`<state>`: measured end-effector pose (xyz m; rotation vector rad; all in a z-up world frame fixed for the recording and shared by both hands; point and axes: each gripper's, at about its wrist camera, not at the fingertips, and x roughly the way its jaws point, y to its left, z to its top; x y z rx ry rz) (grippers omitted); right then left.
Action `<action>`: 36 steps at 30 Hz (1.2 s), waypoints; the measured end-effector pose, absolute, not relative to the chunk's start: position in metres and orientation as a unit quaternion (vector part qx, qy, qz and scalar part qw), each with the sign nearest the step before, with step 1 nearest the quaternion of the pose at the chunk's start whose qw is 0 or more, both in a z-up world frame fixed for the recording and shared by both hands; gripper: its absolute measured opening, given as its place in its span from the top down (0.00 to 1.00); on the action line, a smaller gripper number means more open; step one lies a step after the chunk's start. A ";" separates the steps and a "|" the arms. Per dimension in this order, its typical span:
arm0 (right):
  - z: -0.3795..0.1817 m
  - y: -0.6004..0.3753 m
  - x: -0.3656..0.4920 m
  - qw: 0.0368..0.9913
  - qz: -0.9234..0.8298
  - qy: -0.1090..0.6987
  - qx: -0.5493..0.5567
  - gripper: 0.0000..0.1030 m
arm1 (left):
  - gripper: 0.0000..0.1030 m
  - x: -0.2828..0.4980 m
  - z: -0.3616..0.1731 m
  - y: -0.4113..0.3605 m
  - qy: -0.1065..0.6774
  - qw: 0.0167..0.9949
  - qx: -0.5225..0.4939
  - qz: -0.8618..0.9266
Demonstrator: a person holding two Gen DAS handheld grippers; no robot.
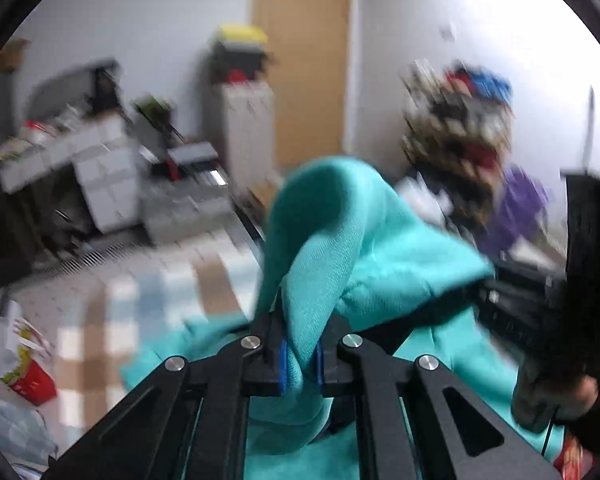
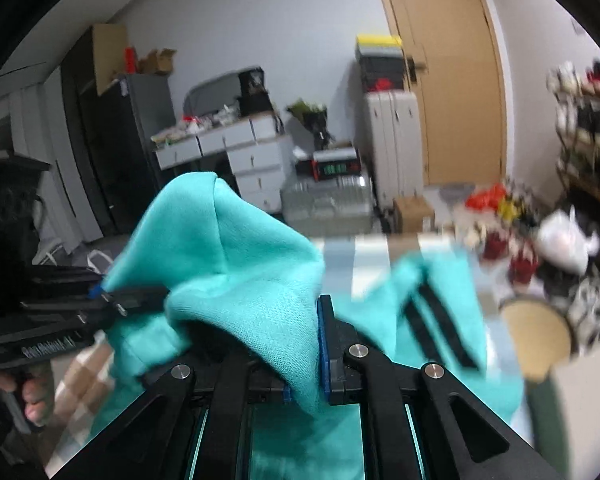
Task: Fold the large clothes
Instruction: 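Lay the hood down over the sweatshirt body and open both grippers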
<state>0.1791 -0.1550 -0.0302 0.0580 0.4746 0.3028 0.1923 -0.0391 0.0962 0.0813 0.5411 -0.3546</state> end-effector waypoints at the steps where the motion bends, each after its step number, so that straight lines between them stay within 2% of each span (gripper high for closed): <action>1: -0.018 -0.152 0.182 0.962 0.152 0.225 0.025 0.92 | 0.95 0.187 0.113 -0.035 0.243 0.956 0.029 -0.162; 3: 0.008 -0.148 0.180 0.968 0.164 0.190 0.025 0.93 | 0.95 0.172 0.128 -0.031 0.217 0.963 0.010 -0.156; 5: 0.017 -0.149 0.165 0.969 0.173 0.168 0.045 0.92 | 0.95 0.149 0.118 -0.032 0.212 0.965 -0.007 -0.157; 9: -0.025 -0.163 0.127 0.961 0.168 0.208 0.068 0.92 | 0.94 0.113 0.043 -0.038 0.289 0.930 -0.053 -0.222; 11: -0.067 -0.175 0.109 0.955 0.141 0.255 0.051 0.89 | 0.91 0.109 0.002 -0.042 0.362 0.896 -0.081 -0.245; 12: -0.090 -0.179 0.105 0.946 0.129 0.295 0.040 0.88 | 0.86 0.108 -0.017 -0.044 0.398 0.878 -0.089 -0.251; 15: -0.146 -0.186 0.103 0.901 0.111 0.419 0.015 0.88 | 0.79 0.106 -0.044 -0.042 0.467 0.835 -0.115 -0.267; 17: -0.158 -0.190 0.093 0.888 0.114 0.445 0.009 0.88 | 0.64 0.100 -0.041 -0.033 0.467 0.826 -0.129 -0.286; 19: -0.146 -0.192 0.080 0.889 0.123 0.441 0.003 0.85 | 0.21 0.091 -0.027 -0.021 0.437 0.837 -0.144 -0.297; 21: -0.133 -0.187 0.074 0.887 0.124 0.443 -0.026 0.82 | 0.10 0.084 -0.015 -0.006 0.399 0.855 -0.164 -0.289; 22: -0.128 -0.182 0.072 0.884 0.121 0.448 -0.053 0.74 | 0.10 0.086 -0.013 0.004 0.389 0.860 -0.172 -0.282; 23: -0.122 -0.177 0.070 0.882 0.104 0.452 -0.086 0.46 | 0.10 0.088 -0.013 0.012 0.389 0.858 -0.184 -0.280; 25: -0.113 -0.166 0.064 0.888 0.082 0.435 -0.126 0.09 | 0.10 0.095 -0.017 0.020 0.405 0.854 -0.195 -0.263; 29: -0.093 -0.156 0.055 0.887 0.091 0.423 -0.161 0.08 | 0.10 0.105 -0.030 0.027 0.448 0.844 -0.191 -0.225; 33: -0.053 -0.143 0.061 0.910 0.144 0.383 -0.071 0.08 | 0.10 0.110 -0.028 0.031 0.449 0.844 -0.202 -0.212; 36: -0.054 -0.119 0.090 0.904 0.169 0.391 -0.031 0.08 | 0.10 0.100 -0.027 0.029 0.444 0.849 -0.202 -0.201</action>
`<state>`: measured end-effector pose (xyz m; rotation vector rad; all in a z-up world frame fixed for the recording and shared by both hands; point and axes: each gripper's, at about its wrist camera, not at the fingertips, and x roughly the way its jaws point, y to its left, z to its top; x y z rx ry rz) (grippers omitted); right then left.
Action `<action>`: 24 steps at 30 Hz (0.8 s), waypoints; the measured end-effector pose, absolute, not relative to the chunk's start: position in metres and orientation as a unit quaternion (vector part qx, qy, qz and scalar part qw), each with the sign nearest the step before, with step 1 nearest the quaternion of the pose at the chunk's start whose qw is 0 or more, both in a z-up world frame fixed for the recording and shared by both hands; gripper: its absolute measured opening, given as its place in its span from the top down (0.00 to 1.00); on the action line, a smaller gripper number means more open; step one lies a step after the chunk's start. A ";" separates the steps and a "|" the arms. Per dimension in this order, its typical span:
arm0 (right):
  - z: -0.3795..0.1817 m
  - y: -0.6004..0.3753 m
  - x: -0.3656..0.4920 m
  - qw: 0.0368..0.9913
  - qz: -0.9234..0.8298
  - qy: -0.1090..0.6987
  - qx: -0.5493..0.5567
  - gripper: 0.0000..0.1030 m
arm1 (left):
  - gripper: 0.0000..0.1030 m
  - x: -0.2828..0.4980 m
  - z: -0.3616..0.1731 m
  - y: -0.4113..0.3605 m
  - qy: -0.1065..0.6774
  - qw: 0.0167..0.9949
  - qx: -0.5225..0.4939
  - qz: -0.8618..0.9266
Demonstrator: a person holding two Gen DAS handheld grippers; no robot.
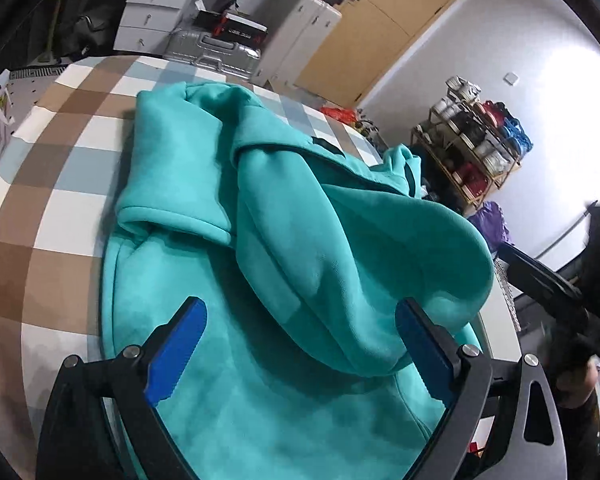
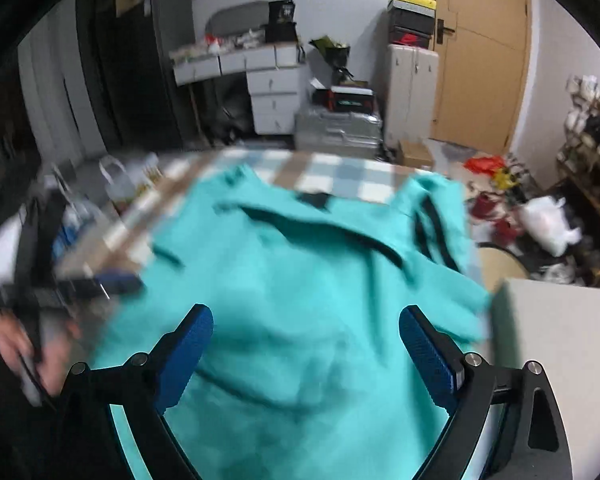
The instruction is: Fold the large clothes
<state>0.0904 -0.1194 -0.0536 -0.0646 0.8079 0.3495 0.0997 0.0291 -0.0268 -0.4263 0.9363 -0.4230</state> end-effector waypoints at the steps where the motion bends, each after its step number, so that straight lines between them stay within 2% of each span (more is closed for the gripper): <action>1: -0.059 -0.107 0.104 0.897 0.174 0.405 -0.029 0.09 | 0.10 0.098 -0.027 0.025 0.448 0.848 -0.200 -0.200; 3: -0.081 -0.081 0.137 0.878 0.142 0.453 -0.054 0.14 | 0.10 0.096 -0.036 0.027 0.451 0.848 -0.195 -0.198; 4: -0.093 -0.074 0.150 0.864 0.129 0.481 -0.069 0.49 | 0.10 0.097 -0.039 0.027 0.451 0.850 -0.192 -0.195; 5: -0.109 -0.064 0.163 0.840 0.122 0.521 -0.087 0.97 | 0.10 0.096 -0.042 0.030 0.452 0.851 -0.188 -0.192; 6: -0.127 -0.056 0.181 0.815 0.110 0.559 -0.104 0.96 | 0.10 0.095 -0.044 0.032 0.451 0.853 -0.182 -0.189; 8: -0.128 -0.053 0.196 0.816 0.093 0.559 -0.112 0.97 | 0.10 0.096 -0.043 0.034 0.449 0.858 -0.177 -0.177; 11: -0.089 -0.043 0.224 0.851 0.070 0.503 -0.137 0.97 | 0.10 0.095 -0.045 0.042 0.445 0.856 -0.194 -0.177; 15: 0.002 -0.037 0.242 0.926 0.067 0.353 -0.118 0.97 | 0.10 0.099 -0.041 0.045 0.435 0.861 -0.206 -0.165; 18: 0.025 -0.050 0.227 0.968 0.042 0.231 -0.084 0.96 | 0.10 0.100 -0.040 0.048 0.431 0.861 -0.217 -0.159; 20: 0.000 -0.060 0.215 0.969 0.040 0.235 -0.061 0.96 | 0.10 0.097 -0.039 0.050 0.427 0.863 -0.220 -0.155; 24: -0.098 -0.065 0.184 0.931 0.075 0.347 -0.082 0.96 | 0.10 0.093 -0.035 0.050 0.415 0.872 -0.211 -0.149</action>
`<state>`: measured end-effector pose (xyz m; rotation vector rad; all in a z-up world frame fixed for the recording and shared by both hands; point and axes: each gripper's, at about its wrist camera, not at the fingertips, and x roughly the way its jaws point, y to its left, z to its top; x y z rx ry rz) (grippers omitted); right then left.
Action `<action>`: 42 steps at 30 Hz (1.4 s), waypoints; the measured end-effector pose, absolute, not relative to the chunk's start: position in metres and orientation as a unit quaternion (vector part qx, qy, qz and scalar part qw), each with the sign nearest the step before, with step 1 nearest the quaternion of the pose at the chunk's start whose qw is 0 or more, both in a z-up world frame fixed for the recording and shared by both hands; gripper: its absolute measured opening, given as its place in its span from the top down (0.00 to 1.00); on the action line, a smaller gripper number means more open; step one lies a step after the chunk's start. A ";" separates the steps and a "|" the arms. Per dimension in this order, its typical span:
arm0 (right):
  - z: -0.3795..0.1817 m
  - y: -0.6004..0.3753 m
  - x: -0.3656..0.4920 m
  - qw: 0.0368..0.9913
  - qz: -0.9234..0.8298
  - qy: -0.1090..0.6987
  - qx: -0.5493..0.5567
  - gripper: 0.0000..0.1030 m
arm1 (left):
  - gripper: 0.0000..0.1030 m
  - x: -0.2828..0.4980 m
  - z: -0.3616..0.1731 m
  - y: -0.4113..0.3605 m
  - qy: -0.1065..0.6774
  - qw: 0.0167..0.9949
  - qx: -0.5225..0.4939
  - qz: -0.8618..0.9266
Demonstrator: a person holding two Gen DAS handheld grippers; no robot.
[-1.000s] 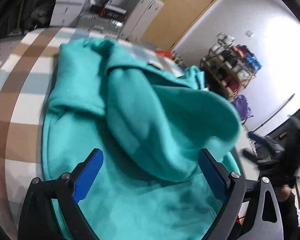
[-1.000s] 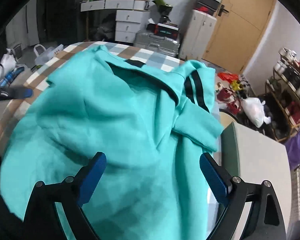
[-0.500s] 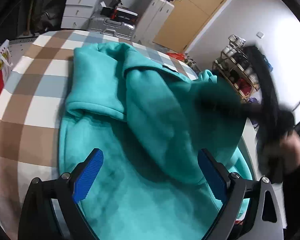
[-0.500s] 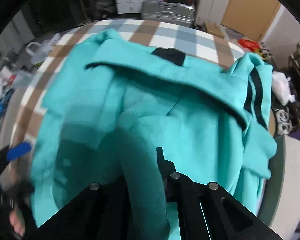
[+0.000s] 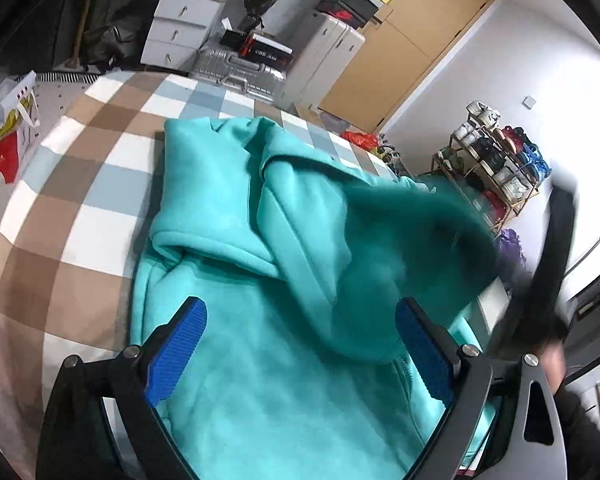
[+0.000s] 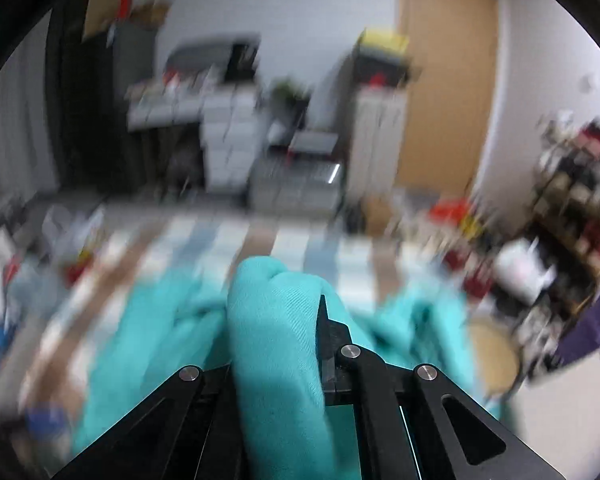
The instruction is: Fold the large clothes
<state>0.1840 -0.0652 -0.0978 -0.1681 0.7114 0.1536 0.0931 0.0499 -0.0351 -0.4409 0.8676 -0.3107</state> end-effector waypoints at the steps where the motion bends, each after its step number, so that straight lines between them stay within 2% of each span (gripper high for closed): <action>1: -0.119 -0.067 0.175 0.921 0.078 0.372 -0.084 0.96 | 0.10 0.093 -0.035 0.049 0.415 0.873 -0.211 -0.147; 3: -0.157 -0.082 0.156 0.899 0.102 0.424 -0.034 0.92 | 0.10 0.094 -0.036 0.048 0.419 0.869 -0.215 -0.151; 5: -0.172 -0.100 0.148 0.883 0.107 0.456 0.040 0.83 | 0.10 0.096 -0.037 0.042 0.423 0.867 -0.213 -0.155; 7: -0.174 -0.126 0.138 0.874 0.120 0.448 0.149 0.77 | 0.10 0.099 -0.036 0.034 0.427 0.863 -0.211 -0.172; 8: -0.174 -0.138 0.128 0.870 0.125 0.433 0.201 0.67 | 0.10 0.102 -0.035 0.028 0.429 0.860 -0.208 -0.184; 9: -0.172 -0.142 0.120 0.870 0.124 0.423 0.223 0.64 | 0.10 0.106 -0.034 0.019 0.434 0.855 -0.200 -0.200; 11: -0.170 -0.149 0.101 0.875 0.128 0.390 0.256 0.64 | 0.10 0.117 -0.031 -0.001 0.446 0.850 -0.183 -0.212; 14: -0.157 -0.149 0.098 0.887 0.116 0.377 0.239 0.65 | 0.10 0.132 -0.026 -0.032 0.452 0.853 -0.154 -0.211; 16: -0.159 -0.148 0.104 0.890 0.116 0.375 0.233 0.66 | 0.10 0.152 -0.032 -0.060 0.495 0.841 -0.097 -0.197; 18: -0.165 -0.154 0.110 0.881 0.119 0.390 0.239 0.72 | 0.10 0.170 -0.044 -0.074 0.527 0.828 -0.067 -0.177; 20: -0.169 -0.161 0.115 0.875 0.124 0.398 0.245 0.87 | 0.11 0.187 -0.061 -0.079 0.565 0.807 -0.067 -0.156; 21: -0.172 -0.167 0.119 0.872 0.126 0.395 0.260 0.88 | 0.12 0.192 -0.066 -0.079 0.575 0.799 -0.072 -0.157; 23: -0.175 -0.179 0.118 0.862 0.136 0.386 0.300 0.91 | 0.32 0.199 -0.077 -0.084 0.601 0.784 -0.059 -0.146; 24: -0.175 -0.188 0.113 0.854 0.140 0.380 0.327 0.91 | 0.51 0.200 -0.078 -0.087 0.605 0.782 -0.047 -0.144; 25: -0.175 -0.194 0.111 0.847 0.144 0.378 0.344 0.92 | 0.77 0.199 -0.073 -0.087 0.598 0.784 -0.049 -0.157; 26: -0.178 -0.199 0.111 0.839 0.149 0.378 0.362 0.92 | 0.89 0.199 -0.067 -0.085 0.594 0.782 -0.062 -0.176; 29: -0.189 -0.211 0.113 0.813 0.164 0.379 0.410 0.92 | 0.92 0.191 -0.043 -0.068 0.557 0.797 -0.116 -0.202; 32: -0.193 -0.221 0.112 0.775 0.216 0.353 0.479 0.92 | 0.94 0.165 -0.014 -0.038 0.479 0.817 -0.189 -0.259; 35: -0.198 -0.223 0.114 0.728 0.277 0.322 0.538 0.92 | 0.95 0.132 -0.016 -0.008 0.415 0.824 -0.250 -0.293; 41: -0.215 -0.217 0.125 0.701 0.271 0.343 0.563 0.92 | 0.95 0.121 -0.078 0.020 0.485 0.808 -0.258 -0.212; 42: -0.220 -0.218 0.126 0.692 0.272 0.345 0.573 0.92 | 0.90 0.119 -0.079 0.027 0.489 0.805 -0.266 -0.204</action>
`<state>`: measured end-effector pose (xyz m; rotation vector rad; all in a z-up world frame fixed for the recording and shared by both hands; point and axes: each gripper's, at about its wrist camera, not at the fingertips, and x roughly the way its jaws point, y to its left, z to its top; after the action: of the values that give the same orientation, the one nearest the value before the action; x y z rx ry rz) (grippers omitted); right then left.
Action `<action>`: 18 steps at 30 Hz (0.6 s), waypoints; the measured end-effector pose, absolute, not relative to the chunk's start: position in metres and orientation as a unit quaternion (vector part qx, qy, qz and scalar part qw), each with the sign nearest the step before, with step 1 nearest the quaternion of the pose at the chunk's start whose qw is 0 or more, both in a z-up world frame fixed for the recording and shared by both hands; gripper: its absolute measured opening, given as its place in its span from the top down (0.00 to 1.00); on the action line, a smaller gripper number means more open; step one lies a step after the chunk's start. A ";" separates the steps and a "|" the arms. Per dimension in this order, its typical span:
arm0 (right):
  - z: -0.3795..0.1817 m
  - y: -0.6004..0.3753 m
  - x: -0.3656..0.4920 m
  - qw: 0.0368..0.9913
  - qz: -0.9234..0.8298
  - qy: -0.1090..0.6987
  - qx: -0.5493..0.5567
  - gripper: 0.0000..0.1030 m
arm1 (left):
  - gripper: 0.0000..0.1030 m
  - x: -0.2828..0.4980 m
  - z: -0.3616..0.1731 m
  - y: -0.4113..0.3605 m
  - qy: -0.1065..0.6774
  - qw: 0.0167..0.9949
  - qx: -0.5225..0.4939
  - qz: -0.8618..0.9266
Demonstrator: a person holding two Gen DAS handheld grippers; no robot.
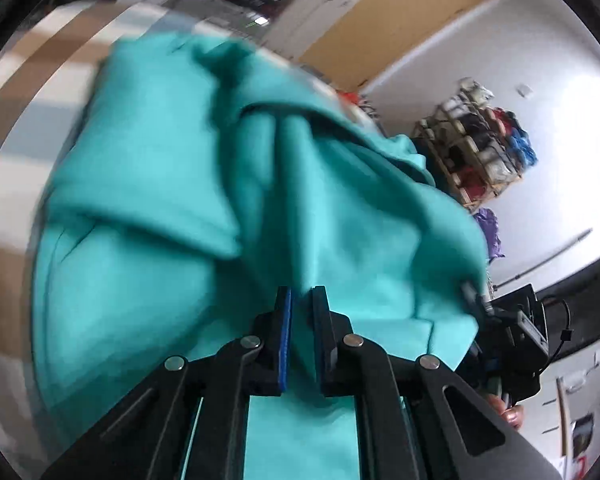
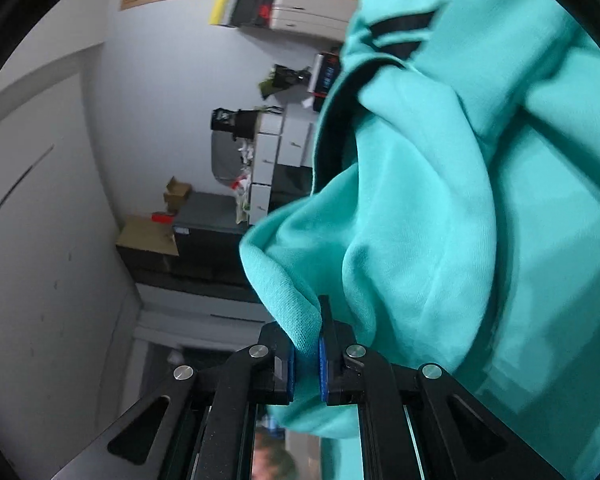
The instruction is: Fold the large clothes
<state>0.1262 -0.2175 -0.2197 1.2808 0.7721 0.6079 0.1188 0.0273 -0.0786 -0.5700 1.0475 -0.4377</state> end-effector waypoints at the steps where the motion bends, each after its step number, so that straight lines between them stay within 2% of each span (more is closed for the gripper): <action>1: -0.222 -0.217 0.128 0.683 0.278 0.343 0.581 0.92 | 0.85 0.117 -0.074 0.033 0.490 0.805 -0.273 -0.194; 3: -0.219 -0.214 0.131 0.677 0.299 0.343 0.578 0.92 | 0.85 0.111 -0.053 0.041 0.471 0.815 -0.280 -0.186; 4: -0.215 -0.212 0.130 0.683 0.305 0.340 0.570 0.92 | 0.77 0.108 -0.040 0.042 0.455 0.821 -0.278 -0.202; 5: -0.210 -0.211 0.130 0.691 0.309 0.335 0.561 0.92 | 0.65 0.108 -0.031 0.040 0.445 0.825 -0.272 -0.217; 6: -0.207 -0.210 0.131 0.693 0.315 0.332 0.557 0.92 | 0.24 0.110 -0.024 0.034 0.436 0.830 -0.262 -0.229; 7: -0.207 -0.209 0.131 0.693 0.318 0.332 0.556 0.92 | 0.04 0.109 -0.017 0.027 0.426 0.834 -0.258 -0.239; 9: -0.208 -0.208 0.131 0.690 0.324 0.335 0.554 0.92 | 0.04 0.111 -0.016 0.009 0.418 0.834 -0.247 -0.260; 13: -0.198 -0.203 0.130 0.692 0.359 0.323 0.536 0.92 | 0.04 0.149 -0.044 -0.036 0.491 0.795 -0.215 -0.283; 17: -0.187 -0.199 0.125 0.705 0.381 0.317 0.507 0.92 | 0.04 0.166 -0.060 -0.053 0.506 0.785 -0.205 -0.293; 18: -0.188 -0.198 0.125 0.708 0.379 0.319 0.504 0.91 | 0.08 0.165 -0.060 -0.056 0.507 0.784 -0.204 -0.294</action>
<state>0.1252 -0.1981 -0.1877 1.1195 0.7085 0.8416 0.1651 -0.0565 -0.0604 -0.4395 1.0935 -0.6353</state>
